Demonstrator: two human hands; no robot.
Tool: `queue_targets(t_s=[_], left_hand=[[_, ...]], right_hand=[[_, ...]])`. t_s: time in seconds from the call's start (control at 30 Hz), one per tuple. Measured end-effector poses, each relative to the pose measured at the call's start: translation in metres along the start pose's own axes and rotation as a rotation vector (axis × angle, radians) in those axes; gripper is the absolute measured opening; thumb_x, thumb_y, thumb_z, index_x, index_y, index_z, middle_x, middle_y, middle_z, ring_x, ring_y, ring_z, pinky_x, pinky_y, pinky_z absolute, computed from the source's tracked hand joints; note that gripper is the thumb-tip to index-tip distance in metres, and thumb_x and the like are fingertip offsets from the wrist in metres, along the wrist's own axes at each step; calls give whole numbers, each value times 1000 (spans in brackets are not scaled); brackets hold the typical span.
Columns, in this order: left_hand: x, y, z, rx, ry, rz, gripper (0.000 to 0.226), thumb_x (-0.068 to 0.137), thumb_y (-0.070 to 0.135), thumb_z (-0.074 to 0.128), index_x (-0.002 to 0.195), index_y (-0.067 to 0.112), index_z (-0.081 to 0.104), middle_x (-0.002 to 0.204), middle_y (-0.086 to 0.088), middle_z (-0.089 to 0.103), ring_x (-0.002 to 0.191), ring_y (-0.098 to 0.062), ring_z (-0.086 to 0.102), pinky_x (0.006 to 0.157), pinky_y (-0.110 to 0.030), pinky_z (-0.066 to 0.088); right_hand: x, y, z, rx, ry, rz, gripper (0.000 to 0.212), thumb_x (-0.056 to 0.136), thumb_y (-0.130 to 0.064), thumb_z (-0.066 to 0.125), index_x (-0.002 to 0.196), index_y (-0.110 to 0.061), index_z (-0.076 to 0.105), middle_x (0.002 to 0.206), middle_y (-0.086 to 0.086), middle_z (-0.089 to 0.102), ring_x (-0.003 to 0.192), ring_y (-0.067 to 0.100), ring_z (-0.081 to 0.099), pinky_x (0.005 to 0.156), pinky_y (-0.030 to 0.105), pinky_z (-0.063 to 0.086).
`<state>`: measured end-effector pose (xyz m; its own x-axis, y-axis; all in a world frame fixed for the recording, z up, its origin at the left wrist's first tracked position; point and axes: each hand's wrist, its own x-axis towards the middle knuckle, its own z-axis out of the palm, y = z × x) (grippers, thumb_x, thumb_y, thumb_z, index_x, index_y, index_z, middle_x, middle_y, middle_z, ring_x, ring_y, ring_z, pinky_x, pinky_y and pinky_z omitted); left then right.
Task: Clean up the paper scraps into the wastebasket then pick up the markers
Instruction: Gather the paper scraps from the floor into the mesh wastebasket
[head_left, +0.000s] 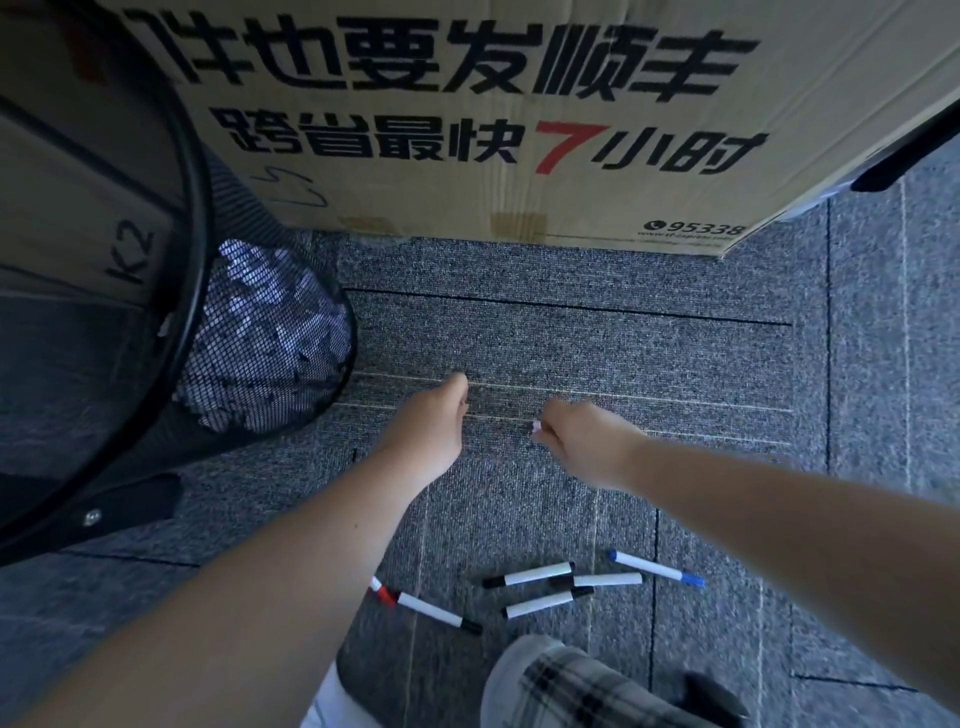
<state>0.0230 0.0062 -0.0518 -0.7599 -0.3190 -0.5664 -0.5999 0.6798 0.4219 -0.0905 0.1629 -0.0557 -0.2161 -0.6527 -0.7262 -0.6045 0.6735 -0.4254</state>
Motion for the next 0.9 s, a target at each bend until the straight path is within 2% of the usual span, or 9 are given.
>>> queue_targets(t_s=[0.1,0.23,0.3,0.37,0.47,0.57,0.7,0.83,0.9], left_hand=[[-2,-3,-2,30,0,10,7,97,14,41,91,11,43,57,1,42,44,-13,34,42,-26,24],[-4,-5,-2,61,-16,2,6,97,14,41,92,12,43,59,1,43,45,-12,34,43,-26,24],[-5,-6,-2,54,-32,-4,6,97,14,42,91,13,41,59,1,44,45,-12,35,43,-26,25],[-5,-5,-4,48,-38,2,7,97,13,42,90,14,41,59,1,43,45,-13,35,43,-27,25],[-4,0,-11,44,-27,21,11,97,11,42,87,16,39,58,4,42,45,-12,35,43,-26,25],[-5,4,-23,53,-8,20,12,96,8,41,86,15,39,58,4,40,46,-12,34,43,-26,24],[-5,6,-36,78,15,12,12,96,7,40,86,14,39,57,2,38,46,-15,31,45,-28,22],[-9,17,-54,84,19,40,9,97,8,40,89,13,41,57,2,38,45,-13,31,43,-26,21],[-13,28,-67,84,11,61,9,97,10,40,89,13,40,59,1,40,47,-14,32,44,-26,23]], right_hand=[[5,-4,3,-6,-16,80,22,99,-7,41,118,-8,51,74,-4,41,66,16,59,52,24,53],[9,-11,4,-33,-23,126,19,97,-6,44,113,-3,54,71,-3,34,72,17,60,53,24,51],[14,-15,4,-68,-28,144,20,95,-6,45,112,-4,54,72,-1,34,69,18,52,53,25,44],[18,-15,2,-60,-30,155,20,93,-7,45,111,-6,54,69,-1,35,73,22,48,64,26,41],[15,-11,2,-1,-38,131,17,94,-4,43,109,-9,51,76,2,50,65,17,54,53,22,48],[8,-4,-8,62,-13,151,13,97,-9,40,99,-8,53,83,6,55,64,17,55,59,28,57],[0,8,-28,184,99,139,25,97,-9,38,73,-15,45,69,4,52,52,14,50,46,18,45],[-12,11,-50,229,135,160,19,97,-10,39,86,-4,54,67,4,52,50,14,50,42,15,42],[-19,6,-63,232,140,138,20,97,-9,39,80,-8,50,68,5,51,51,15,51,45,17,44]])
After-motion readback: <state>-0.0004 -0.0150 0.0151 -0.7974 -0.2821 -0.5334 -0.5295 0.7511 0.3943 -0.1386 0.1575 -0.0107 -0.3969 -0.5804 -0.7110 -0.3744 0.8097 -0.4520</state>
